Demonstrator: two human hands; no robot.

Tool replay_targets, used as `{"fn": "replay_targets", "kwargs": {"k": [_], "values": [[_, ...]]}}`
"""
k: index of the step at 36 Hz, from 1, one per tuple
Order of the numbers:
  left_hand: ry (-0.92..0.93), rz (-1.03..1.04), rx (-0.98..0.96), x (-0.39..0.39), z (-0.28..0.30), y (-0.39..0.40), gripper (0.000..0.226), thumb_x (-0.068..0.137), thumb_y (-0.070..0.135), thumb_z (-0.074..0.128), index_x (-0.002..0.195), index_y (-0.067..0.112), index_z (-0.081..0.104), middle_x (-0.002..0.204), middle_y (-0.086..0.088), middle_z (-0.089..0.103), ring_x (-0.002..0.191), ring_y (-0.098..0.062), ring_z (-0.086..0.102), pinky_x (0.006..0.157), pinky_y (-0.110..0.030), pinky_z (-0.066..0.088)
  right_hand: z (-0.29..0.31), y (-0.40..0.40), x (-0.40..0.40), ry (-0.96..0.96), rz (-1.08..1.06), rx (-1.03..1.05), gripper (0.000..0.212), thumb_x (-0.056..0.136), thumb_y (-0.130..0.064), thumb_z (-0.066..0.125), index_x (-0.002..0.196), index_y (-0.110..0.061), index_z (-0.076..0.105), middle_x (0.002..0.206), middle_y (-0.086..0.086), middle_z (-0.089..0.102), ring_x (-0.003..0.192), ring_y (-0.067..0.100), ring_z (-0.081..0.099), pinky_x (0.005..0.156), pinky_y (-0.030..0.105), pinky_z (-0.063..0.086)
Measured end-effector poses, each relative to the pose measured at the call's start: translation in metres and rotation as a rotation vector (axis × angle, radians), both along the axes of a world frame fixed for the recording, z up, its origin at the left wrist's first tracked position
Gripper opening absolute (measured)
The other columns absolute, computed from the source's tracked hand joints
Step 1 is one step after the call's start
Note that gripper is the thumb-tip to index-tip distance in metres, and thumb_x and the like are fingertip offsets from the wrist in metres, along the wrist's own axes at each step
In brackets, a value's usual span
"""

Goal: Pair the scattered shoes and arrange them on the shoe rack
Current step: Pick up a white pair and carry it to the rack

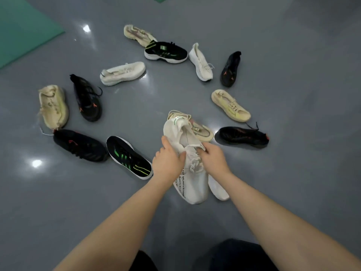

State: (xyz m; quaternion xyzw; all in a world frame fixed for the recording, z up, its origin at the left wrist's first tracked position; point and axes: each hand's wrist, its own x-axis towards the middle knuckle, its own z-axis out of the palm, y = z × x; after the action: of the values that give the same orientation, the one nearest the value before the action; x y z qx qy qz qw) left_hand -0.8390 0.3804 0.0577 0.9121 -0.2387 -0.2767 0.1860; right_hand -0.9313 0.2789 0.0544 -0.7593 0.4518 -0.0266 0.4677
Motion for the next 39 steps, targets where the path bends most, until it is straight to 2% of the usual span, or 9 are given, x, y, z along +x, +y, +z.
{"fn": "replay_targets", "kwargs": {"k": [5,9,14,18,22,26,30,34,39], "values": [[0.037,0.062,-0.122,0.024,0.098,0.013,0.056,0.091,0.029,0.054,0.134,0.014,0.023,0.11,-0.013,0.056,0.096,-0.035,0.057,0.072,-0.038,0.043,0.099,0.01,0.019,-0.08,-0.05,0.043,0.025,0.093,-0.01,0.052,0.073,-0.024,0.057,0.066,-0.011,0.053,0.063,0.004,0.048,0.056,0.02,0.035],[0.048,0.078,-0.157,0.044,0.174,0.028,0.053,0.093,0.025,0.051,0.136,0.02,0.022,0.111,-0.011,0.048,0.087,-0.035,0.056,0.068,-0.036,0.042,0.17,0.028,0.04,-0.053,-0.042,0.039,0.014,0.092,-0.011,0.052,0.084,-0.018,0.062,0.074,0.0,0.061,0.075,0.021,0.057,0.068,0.033,0.045],[0.012,0.043,-0.09,0.07,0.251,0.046,0.049,0.095,0.024,0.045,0.138,0.02,0.021,0.111,-0.01,0.047,0.087,-0.038,0.057,0.072,-0.04,0.045,0.243,0.05,0.069,0.03,0.001,-0.037,0.031,0.093,-0.015,0.05,0.064,-0.023,0.044,0.062,-0.004,0.048,0.064,0.019,0.047,0.058,0.03,0.035],[-0.031,0.003,-0.074,0.094,0.302,0.058,0.041,0.094,0.022,0.043,0.13,0.016,0.026,0.106,-0.011,0.049,0.087,-0.038,0.055,0.073,-0.039,0.041,0.297,0.062,0.093,0.099,0.046,-0.142,0.037,0.094,-0.019,0.048,0.06,-0.025,0.034,0.062,-0.008,0.042,0.063,0.017,0.042,0.05,0.029,0.026],[-0.095,-0.036,-0.072,0.115,0.345,0.059,0.038,0.095,0.021,0.044,0.128,0.013,0.027,0.103,-0.011,0.049,0.087,-0.036,0.053,0.07,-0.036,0.035,0.343,0.064,0.114,0.121,0.084,-0.213,0.037,0.095,-0.022,0.047,0.061,-0.024,0.033,0.063,-0.007,0.043,0.068,0.02,0.045,0.054,0.031,0.03],[-0.135,-0.044,-0.067,0.136,0.378,0.046,0.038,0.096,0.022,0.044,0.129,0.013,0.028,0.104,-0.012,0.051,0.085,-0.035,0.055,0.071,-0.036,0.038,0.376,0.05,0.133,0.137,0.139,-0.263,0.036,0.094,-0.025,0.047,0.062,-0.024,0.032,0.063,-0.007,0.042,0.07,0.022,0.046,0.058,0.032,0.034],[-0.179,-0.104,-0.073,0.162,0.398,0.021,0.034,0.095,0.022,0.045,0.125,0.012,0.032,0.106,-0.012,0.055,0.087,-0.034,0.056,0.068,-0.034,0.035,0.399,0.02,0.155,0.126,0.17,-0.296,0.033,0.095,-0.027,0.048,0.065,-0.02,0.036,0.061,-0.005,0.043,0.065,0.02,0.045,0.048,0.029,0.026],[-0.215,-0.102,-0.063,0.194,0.412,-0.019,0.029,0.095,0.021,0.044,0.12,0.011,0.035,0.105,-0.013,0.055,0.087,-0.036,0.056,0.065,-0.035,0.038,0.412,-0.02,0.186,0.121,0.185,-0.326,0.037,0.095,-0.027,0.048,0.063,-0.018,0.032,0.059,-0.004,0.042,0.061,0.021,0.041,0.047,0.031,0.023],[-0.245,-0.09,-0.036,0.23,0.428,-0.071,0.032,0.095,0.02,0.042,0.124,0.008,0.034,0.103,-0.014,0.056,0.09,-0.034,0.055,0.066,-0.035,0.038,0.425,-0.077,0.231,0.155,0.217,-0.344,0.034,0.095,-0.03,0.047,0.065,-0.018,0.036,0.066,-0.002,0.046,0.07,0.025,0.049,0.055,0.032,0.033]]}}
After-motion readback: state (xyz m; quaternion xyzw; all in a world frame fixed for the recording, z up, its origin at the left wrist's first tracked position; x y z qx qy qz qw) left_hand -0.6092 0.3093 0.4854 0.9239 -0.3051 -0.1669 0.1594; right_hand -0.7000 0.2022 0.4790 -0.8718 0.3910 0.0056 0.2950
